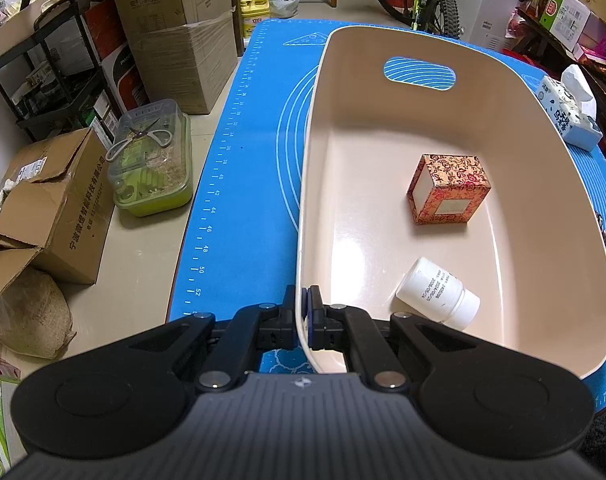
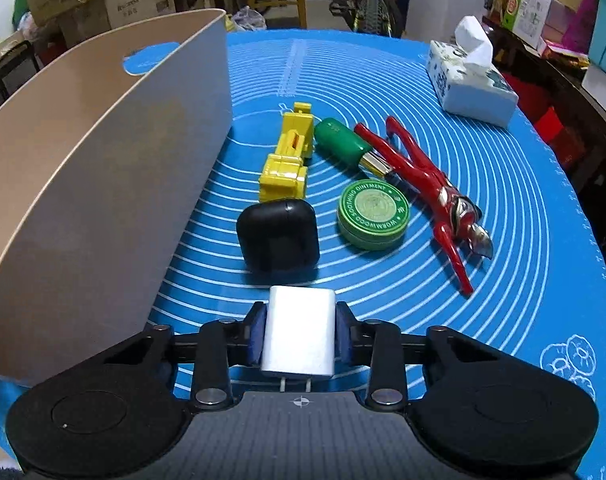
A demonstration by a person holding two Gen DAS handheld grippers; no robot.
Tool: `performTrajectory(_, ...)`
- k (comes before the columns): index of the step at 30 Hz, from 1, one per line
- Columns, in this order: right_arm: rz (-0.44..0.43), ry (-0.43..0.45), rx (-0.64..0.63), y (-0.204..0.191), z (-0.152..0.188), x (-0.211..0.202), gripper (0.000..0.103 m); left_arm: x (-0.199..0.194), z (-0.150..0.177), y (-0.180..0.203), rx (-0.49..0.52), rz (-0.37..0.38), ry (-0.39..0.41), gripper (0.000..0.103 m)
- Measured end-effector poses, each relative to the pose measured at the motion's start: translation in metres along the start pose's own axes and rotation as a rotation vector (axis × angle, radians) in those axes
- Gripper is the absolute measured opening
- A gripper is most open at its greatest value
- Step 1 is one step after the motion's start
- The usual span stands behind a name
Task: Organize rigid objects
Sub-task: 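Grasp the white charger plug with the right gripper, then carry the white charger plug into the basket and release it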
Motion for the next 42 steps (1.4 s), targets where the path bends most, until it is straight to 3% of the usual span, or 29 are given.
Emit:
performTrajectory(9,0.002,0.058,0.025,0.009,0.001,-0.015,0.042,0.000,-0.001,0.000,0.001,0.000,-0.001,0.006)
performTrajectory(18,-0.019,0.223,0.049,0.015,-0.024,-0.075,0.042,0.000,-0.001,0.000,0.002,0.000,-0.002,0.006)
performTrajectory(28,-0.112,0.347,-0.042,-0.039,-0.065,-0.126,0.042,0.000,0.000,-0.001,0.002,-0.003,-0.003,0.006)
performTrajectory(36,-0.131,0.329,-0.196,-0.107,-0.089,-0.118,0.042,0.001,0.001,-0.002,0.002,-0.003,-0.004,0.006)
performTrajectory(42,-0.108,0.196,-0.279,-0.144,-0.088,-0.083,0.042,0.000,0.000,-0.002,0.004,-0.004,-0.005,0.006)
Point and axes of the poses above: each gripper's, at about its wrist camera, not at the fingertips, and x roughly the way its jaws point, y to its right, z to its underside, the point moved 8 cm from there along x, roughly the way its jaws point, and after that the axes turned 15 degrees about -y, right-handed, at the moved point
